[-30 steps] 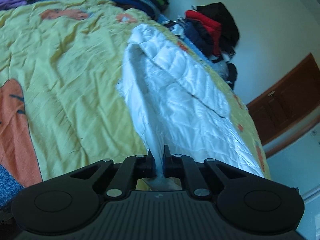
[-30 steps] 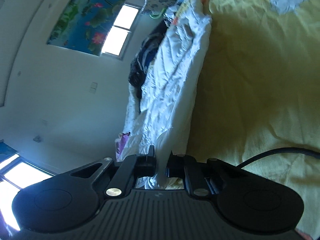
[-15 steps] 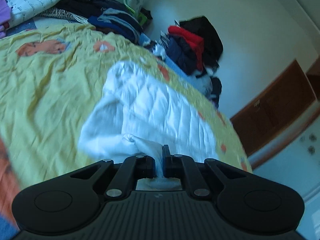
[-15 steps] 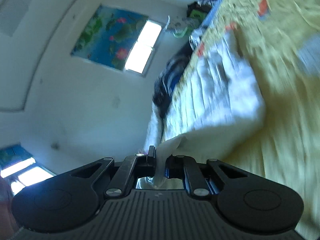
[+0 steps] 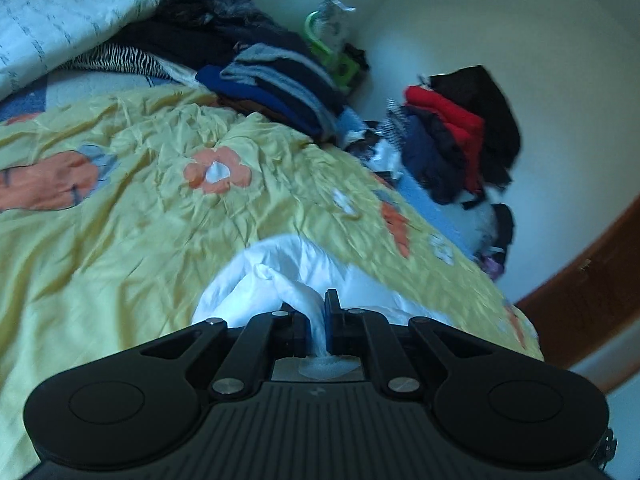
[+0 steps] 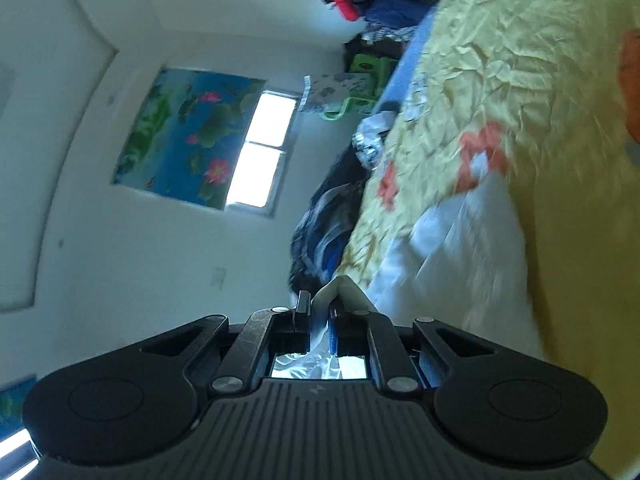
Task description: Fold small clothes
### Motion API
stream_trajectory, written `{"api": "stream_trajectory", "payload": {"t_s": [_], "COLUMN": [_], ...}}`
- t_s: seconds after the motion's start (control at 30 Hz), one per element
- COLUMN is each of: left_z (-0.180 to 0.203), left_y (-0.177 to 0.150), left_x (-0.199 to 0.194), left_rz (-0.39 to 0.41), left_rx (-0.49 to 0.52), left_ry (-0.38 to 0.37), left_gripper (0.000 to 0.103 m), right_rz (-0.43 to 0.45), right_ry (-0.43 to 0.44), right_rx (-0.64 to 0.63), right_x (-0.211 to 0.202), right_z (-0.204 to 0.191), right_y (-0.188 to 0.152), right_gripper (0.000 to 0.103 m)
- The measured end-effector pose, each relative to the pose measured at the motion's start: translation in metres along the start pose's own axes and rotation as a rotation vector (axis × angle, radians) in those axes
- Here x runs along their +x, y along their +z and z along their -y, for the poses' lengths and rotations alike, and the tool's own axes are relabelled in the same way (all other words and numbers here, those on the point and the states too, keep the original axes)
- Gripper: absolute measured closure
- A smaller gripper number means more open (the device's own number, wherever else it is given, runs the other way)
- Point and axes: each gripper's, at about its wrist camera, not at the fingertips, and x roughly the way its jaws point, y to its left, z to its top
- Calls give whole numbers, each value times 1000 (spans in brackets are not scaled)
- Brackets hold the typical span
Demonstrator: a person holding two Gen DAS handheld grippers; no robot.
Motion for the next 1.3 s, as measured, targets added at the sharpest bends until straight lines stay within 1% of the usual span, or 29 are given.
{"api": "stream_trajectory", "payload": {"t_s": [0.07, 0.2, 0.3, 0.37, 0.4, 0.43, 0.47, 0.5, 0.57, 0.63, 0.7, 0.73, 0.77, 0.8, 0.83, 0.87, 0.9, 0.93, 0.97, 1.0, 1.03, 1.07, 1.1, 1.17, 1.2, 1.23, 1.27, 1.3], "left_z": [3, -2, -17, -26, -28, -28, -28, -26, -22, -20, -16, -12, -7, 1, 10, 22, 36, 51, 64, 77, 89, 99, 109, 122, 127, 130, 133, 134], "left_y": [12, 26, 22, 15, 11, 8, 6, 4, 2, 1, 4, 6, 6, 6, 5, 2, -3, -10, -19, -28, -37, -44, -49, -58, -62, -66, -70, -75], "left_x": [31, 86, 127, 143, 147, 148, 150, 151, 152, 148, 137, 127, 113, 98, 86, 75, 65, 57, 49, 44, 44, 47, 52, 67, 76, 87, 97, 109], "left_rz": [8, 1, -53, -73, -65, -54, -49, -44, -34, -24, -6, 25, 77, 127, 170, 212, 263, 336, 414, 491, 542, 563, 561, 535, 497, 436, 376, 331], "left_rx": [22, 1, -46, -61, -59, -44, -25, -6, 28, 21, -19, -36, -37, -16, 20, 70, 131, 205, 276, 345, 411, 486, 558, 663, 703, 742, 782, 824], "left_ry": [35, 67, 119, 124, 121, 125, 131, 138, 150, 156, 179, 192, 198, 198, 198, 207, 226, 246, 265, 283, 288, 284, 292, 319, 324, 318, 313, 324], "left_gripper": [97, 97, 97, 97, 97, 97, 97, 97, 97, 97, 95, 93, 91, 88, 80, 70, 65, 50, 25, 9, 0, 0, 0, 0, 0, 0, 0, 0], "right_rz": [1, 22, 39, 54, 67, 70, 56, 40, 34, 46, 82, 94, 96, 91, 84, 75, 58, 40, 17, -1, -21, -48, -87, -150, -185, -207, -220, -239], "right_ry": [-22, -71, -116, -138, -116, -118, -124, -121, -119, -118, -142, -154, -159, -166, -179, -191, -205, -218, -236, -251, -265, -271, -275, -282, -295, -319, -351, -390], "right_rx": [28, 98, 147, 158, 123, 91, 78, 52, 42, 53, 42, 11, -27, -78, -142, -210, -292, -366, -450, -512, -575, -625, -669, -701, -705, -710, -707, -699], "right_x": [16, 50, 65, 70, 70, 71, 74, 76, 79, 78, 70, 66, 61, 59, 57, 56, 60, 66, 76, 85, 97, 108, 124, 154, 172, 182, 192, 205], "right_z": [14, 54, 86, 107, 110, 109, 110, 110, 110, 110, 102, 92, 79, 65, 48, 30, 11, -6, -24, -37, -48, -56, -61, -63, -58, -53, -47, -36], "right_y": [16, 50, 59, 59, 58, 57, 56, 55, 53, 52, 51, 50, 49, 47, 44, 43, 37, 31, 25, 17, 8, 0, -9, -18, -21, -26, -30, -30], "right_gripper": [89, 89, 88, 87, 84, 82, 79, 79, 78, 78, 75, 74, 73, 72, 67, 61, 59, 52, 43, 40, 39, 38, 38, 36, 36, 36, 35, 33]}}
